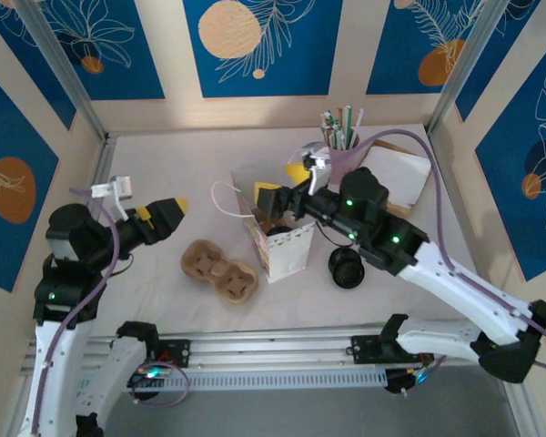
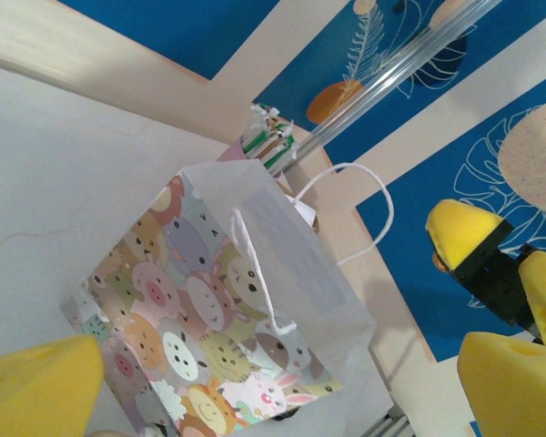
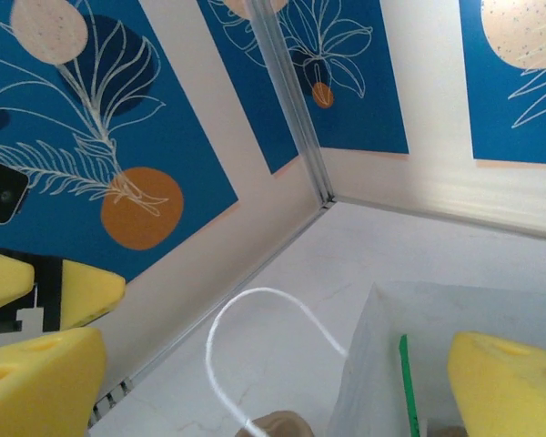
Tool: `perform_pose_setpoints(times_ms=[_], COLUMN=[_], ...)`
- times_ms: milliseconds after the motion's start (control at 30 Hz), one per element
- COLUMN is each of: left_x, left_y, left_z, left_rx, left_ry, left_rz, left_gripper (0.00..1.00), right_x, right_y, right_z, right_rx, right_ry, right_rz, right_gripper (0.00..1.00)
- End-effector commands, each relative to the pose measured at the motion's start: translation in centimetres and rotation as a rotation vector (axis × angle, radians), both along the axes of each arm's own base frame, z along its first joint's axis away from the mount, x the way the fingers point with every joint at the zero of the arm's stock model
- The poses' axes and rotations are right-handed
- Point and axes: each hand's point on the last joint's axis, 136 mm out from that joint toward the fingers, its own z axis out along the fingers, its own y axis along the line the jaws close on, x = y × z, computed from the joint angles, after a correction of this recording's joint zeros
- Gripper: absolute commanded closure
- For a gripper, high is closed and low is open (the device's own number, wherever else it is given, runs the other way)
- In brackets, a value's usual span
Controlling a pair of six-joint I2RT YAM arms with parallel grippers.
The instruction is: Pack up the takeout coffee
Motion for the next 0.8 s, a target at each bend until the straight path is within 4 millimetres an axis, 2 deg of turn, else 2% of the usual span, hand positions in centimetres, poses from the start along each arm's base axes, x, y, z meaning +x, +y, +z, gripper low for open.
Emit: perform_pose_setpoints(times_ms=[0, 167, 367, 500, 600, 767], left_x=[-1.6, -3.4, -5.3, -6.1, -5.8, -3.2], left_y=[0.2, 0.6, 1.0, 1.3, 1.2, 1.0], left_z=[0.0, -1.7, -4.5, -6.0, -6.6, -6.2], left_rx=[-0.015, 0.001, 0.006, 0.015, 0.022, 0.044], left_ry=[0.026, 0.092, 0.184, 0.233, 0.26, 0.262], left_rz=[0.008, 0.018, 0.029, 0.043, 0.043, 0.043], left_gripper=[0.0, 0.0, 0.0, 0.0, 0.0, 0.0], right_x=[-2.1, -3.9, -5.6, -6.0, -5.8, -4.5], right_y=[-2.3, -5.7, -8.2, -10.0, -10.8, -11.7], right_z=[0.3, -1.5, -4.2, -5.3, -5.6, -5.6], right_rx=[0.007, -0.003, -0.033, -0.059, -0.087, -0.124], right_ry=[0.057, 0.149, 0.276, 0.331, 0.335, 0.342], right_rz=[-0.001, -0.052, -0.085, -0.142, -0.174, -0.235], right_gripper=[0.01, 0.01, 0.01, 0.01, 0.01, 0.01])
